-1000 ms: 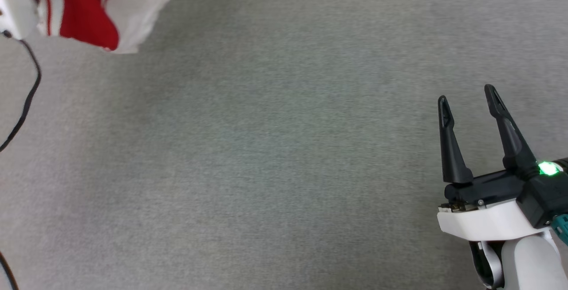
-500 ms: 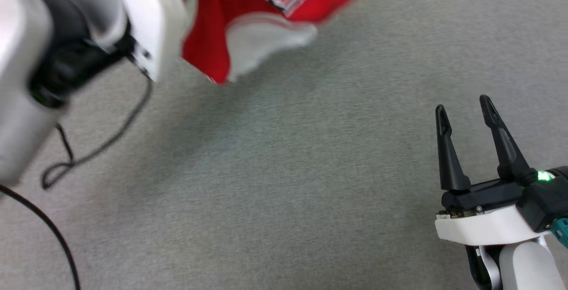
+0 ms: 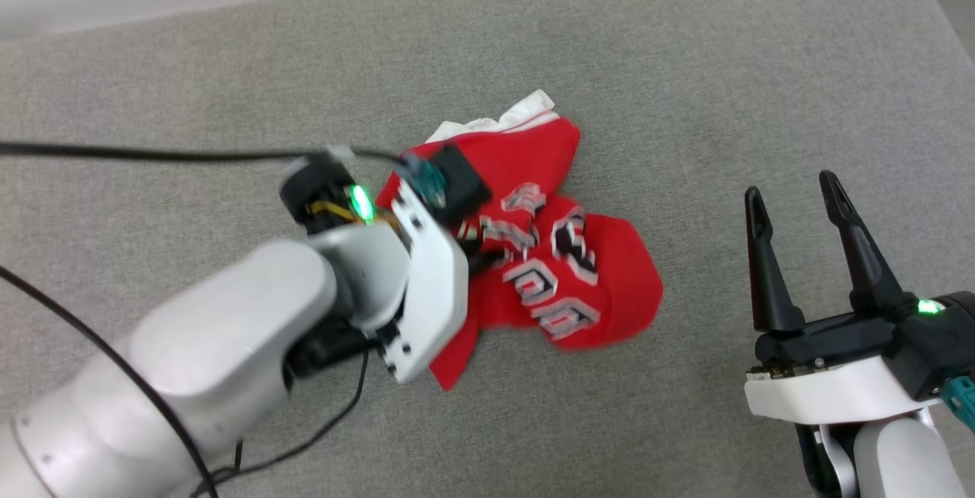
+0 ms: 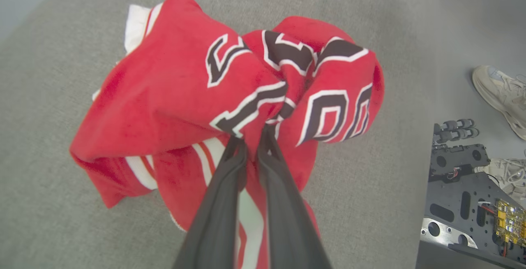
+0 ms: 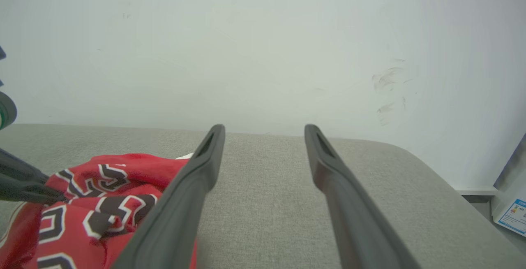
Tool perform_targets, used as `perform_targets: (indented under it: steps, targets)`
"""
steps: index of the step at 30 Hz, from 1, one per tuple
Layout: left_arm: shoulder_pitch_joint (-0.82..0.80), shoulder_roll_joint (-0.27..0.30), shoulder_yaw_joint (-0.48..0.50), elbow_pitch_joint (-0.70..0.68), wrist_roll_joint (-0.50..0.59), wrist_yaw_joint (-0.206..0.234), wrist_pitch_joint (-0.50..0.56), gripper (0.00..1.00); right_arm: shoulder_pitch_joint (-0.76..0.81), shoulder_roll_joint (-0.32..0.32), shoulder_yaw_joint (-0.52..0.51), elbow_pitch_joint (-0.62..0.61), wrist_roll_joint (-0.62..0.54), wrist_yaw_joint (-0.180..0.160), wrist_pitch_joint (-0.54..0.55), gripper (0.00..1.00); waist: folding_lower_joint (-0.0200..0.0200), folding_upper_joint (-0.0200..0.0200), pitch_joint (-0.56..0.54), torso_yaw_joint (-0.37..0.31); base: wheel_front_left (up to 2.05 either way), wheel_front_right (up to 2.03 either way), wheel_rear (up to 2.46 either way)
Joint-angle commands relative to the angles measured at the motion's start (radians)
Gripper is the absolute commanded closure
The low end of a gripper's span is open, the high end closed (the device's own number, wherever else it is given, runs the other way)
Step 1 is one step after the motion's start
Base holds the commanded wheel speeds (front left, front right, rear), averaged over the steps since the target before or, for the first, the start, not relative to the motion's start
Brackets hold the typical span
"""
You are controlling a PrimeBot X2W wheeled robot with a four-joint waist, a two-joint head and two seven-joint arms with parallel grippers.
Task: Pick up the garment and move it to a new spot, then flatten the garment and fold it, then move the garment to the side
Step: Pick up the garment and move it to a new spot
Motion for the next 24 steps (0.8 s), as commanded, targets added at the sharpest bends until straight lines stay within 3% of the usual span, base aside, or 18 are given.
perform_targets:
  steps: [1, 10, 11, 12, 18, 24]
  targets:
    - [0.029, -0.013, -0.030, 0.027, 0.004, 0.000, -0.015, 1.00, 0.000, 0.003, 0.001, 0.004, -0.003, 0.000, -0.002, 0.00, 0.0001, 0.0000, 0.004, 0.002, 0.00, 0.00, 0.00]
    - [0.107, -0.074, -0.154, 0.157, -0.017, 0.000, -0.089, 1.00, 0.008, 0.003, 0.003, 0.027, -0.007, 0.000, -0.002, 0.00, 0.0001, 0.0000, -0.011, 0.020, 0.00, 0.00, 0.00]
    - [0.101, -0.080, -0.150, 0.167, -0.011, 0.000, -0.117, 0.28, 0.012, 0.003, 0.004, 0.029, -0.007, 0.000, -0.002, 0.00, 0.0001, 0.0000, -0.018, 0.024, 0.00, 0.00, 0.00]
    - [0.093, -0.086, -0.140, 0.176, -0.006, 0.000, -0.148, 0.00, 0.014, 0.003, 0.005, 0.031, -0.010, 0.000, -0.002, 0.00, 0.0001, 0.0000, -0.026, 0.028, 0.00, 0.00, 0.00]
    - [0.080, -0.114, -0.076, 0.198, 0.040, 0.039, -0.324, 0.00, 0.035, 0.003, 0.001, 0.042, -0.018, 0.000, -0.002, 0.00, 0.0001, 0.0000, -0.078, 0.055, 0.00, 0.00, 0.00]
    - [0.122, -0.111, -0.001, 0.186, 0.122, 0.165, -0.557, 0.00, 0.063, 0.003, -0.007, 0.049, -0.025, 0.000, -0.002, 0.00, 0.0001, 0.0000, -0.134, 0.095, 0.00, 0.00, 0.00]
